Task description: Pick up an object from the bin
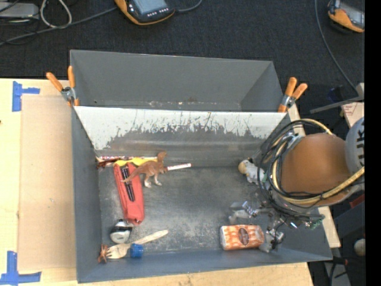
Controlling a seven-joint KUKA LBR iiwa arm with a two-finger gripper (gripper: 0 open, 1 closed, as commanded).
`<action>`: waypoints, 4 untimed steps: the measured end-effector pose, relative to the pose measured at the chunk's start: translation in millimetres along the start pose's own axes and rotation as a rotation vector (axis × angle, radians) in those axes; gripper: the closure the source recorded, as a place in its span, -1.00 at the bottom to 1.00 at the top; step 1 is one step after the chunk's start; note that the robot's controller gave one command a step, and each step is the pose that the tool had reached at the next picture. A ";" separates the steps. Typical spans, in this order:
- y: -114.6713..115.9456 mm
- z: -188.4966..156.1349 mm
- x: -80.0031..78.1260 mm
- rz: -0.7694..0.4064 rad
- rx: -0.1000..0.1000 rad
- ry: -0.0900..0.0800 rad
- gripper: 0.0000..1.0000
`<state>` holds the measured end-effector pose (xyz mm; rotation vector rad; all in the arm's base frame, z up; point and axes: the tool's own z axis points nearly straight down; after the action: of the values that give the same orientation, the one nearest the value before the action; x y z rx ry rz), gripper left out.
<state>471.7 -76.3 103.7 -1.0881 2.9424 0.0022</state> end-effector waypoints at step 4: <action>9.9 24.9 -22.5 0.088 0.009 -0.014 -1.00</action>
Offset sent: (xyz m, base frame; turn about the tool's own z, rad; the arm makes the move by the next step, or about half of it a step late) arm 0.0130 0.0191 0.0198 0.2478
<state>482.5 -54.0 78.9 -0.9528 2.9722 -0.0033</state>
